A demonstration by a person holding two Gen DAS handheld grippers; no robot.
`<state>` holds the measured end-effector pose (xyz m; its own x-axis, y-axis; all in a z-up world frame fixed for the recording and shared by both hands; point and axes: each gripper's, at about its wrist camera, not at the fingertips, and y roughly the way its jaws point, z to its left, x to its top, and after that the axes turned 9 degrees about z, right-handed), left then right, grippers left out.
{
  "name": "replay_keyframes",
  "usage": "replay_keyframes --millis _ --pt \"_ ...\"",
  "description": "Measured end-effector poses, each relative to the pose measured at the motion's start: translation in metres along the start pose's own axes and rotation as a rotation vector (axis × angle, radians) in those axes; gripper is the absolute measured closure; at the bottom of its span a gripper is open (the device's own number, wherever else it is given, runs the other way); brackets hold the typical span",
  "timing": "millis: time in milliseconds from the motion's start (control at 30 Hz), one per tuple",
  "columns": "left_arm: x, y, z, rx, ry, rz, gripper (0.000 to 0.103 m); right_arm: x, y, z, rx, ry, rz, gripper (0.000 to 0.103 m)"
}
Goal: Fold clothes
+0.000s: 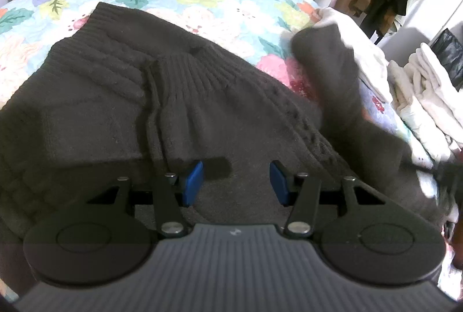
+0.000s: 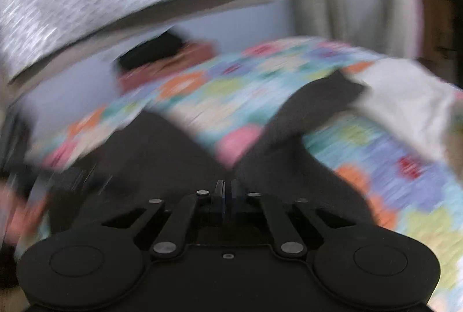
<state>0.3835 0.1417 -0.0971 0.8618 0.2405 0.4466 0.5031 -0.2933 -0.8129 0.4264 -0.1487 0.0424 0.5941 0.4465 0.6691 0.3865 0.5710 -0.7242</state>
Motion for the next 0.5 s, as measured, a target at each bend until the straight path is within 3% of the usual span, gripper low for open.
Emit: replay_keyframes --millis 133,200,267,333,400,500 --pt "-0.002 0.0 -0.003 0.001 0.004 0.013 0.053 -0.031 0.016 0.012 -0.04 -0.041 0.149 0.101" --pt "-0.003 0.001 -0.006 0.009 0.015 0.015 0.052 -0.03 0.014 0.005 -0.059 -0.002 0.165 0.094" --pt "-0.004 0.003 -0.009 0.014 0.026 0.02 0.051 -0.017 0.006 -0.006 -0.035 0.087 0.125 0.087" --pt "-0.005 0.006 -0.01 0.012 0.03 0.03 0.051 0.001 0.002 -0.016 -0.003 0.182 0.074 0.066" --pt "-0.006 0.008 -0.01 0.01 0.033 0.034 0.051 0.019 0.003 -0.027 0.01 0.28 0.031 0.036" --pt "-0.006 0.006 -0.006 0.011 0.031 0.033 0.051 0.046 0.036 -0.046 0.043 0.437 0.038 0.035"
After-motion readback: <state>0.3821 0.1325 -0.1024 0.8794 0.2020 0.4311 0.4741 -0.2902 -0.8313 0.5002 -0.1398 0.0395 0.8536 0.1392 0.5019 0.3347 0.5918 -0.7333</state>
